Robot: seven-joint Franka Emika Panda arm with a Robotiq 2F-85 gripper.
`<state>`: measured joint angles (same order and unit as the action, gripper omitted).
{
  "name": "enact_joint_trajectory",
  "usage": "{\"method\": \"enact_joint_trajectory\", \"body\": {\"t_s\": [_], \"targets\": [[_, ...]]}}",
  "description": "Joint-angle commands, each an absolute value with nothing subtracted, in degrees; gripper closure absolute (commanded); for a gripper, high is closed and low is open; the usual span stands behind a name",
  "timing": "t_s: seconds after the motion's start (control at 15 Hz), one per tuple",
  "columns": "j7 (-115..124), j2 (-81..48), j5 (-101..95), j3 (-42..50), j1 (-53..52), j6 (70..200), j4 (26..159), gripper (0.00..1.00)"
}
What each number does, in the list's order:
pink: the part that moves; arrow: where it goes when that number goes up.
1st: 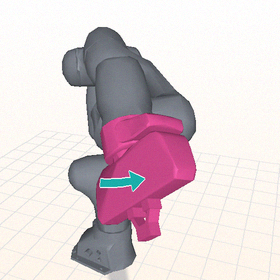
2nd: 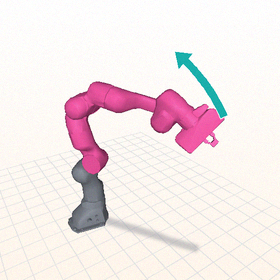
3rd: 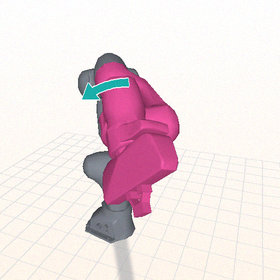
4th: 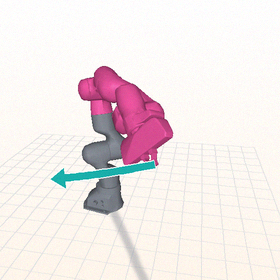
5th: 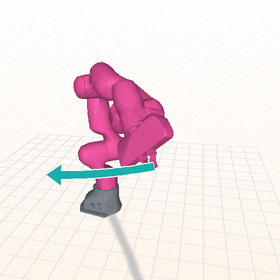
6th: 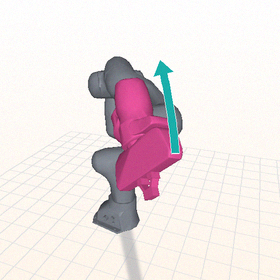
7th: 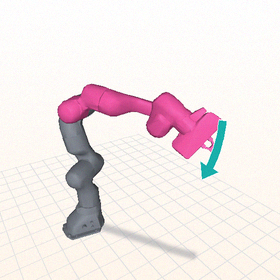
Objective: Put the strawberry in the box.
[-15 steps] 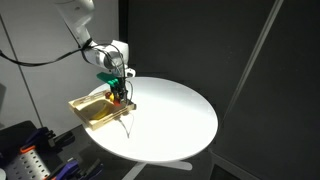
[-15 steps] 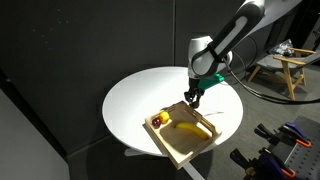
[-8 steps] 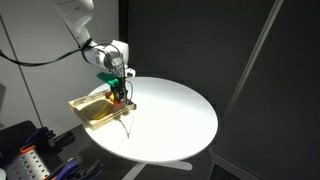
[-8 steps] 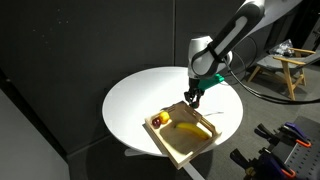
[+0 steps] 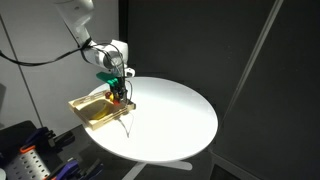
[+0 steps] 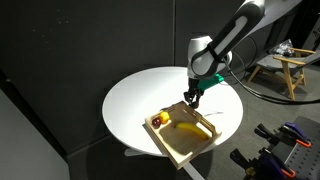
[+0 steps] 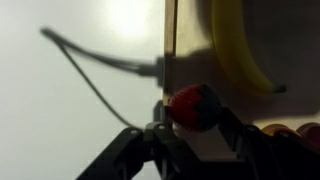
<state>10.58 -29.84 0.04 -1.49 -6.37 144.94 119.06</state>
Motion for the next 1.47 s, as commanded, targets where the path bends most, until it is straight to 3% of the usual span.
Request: {"method": "enact_joint_trajectory", "body": {"t_s": [0.0, 1.4], "targets": [[10.66, -27.96, -0.45, -1.53, -7.61, 145.05, 119.90, 0.73], [11.46, -30.42, -4.63, -3.29, -17.15, 143.73, 117.56, 0.73]]}}
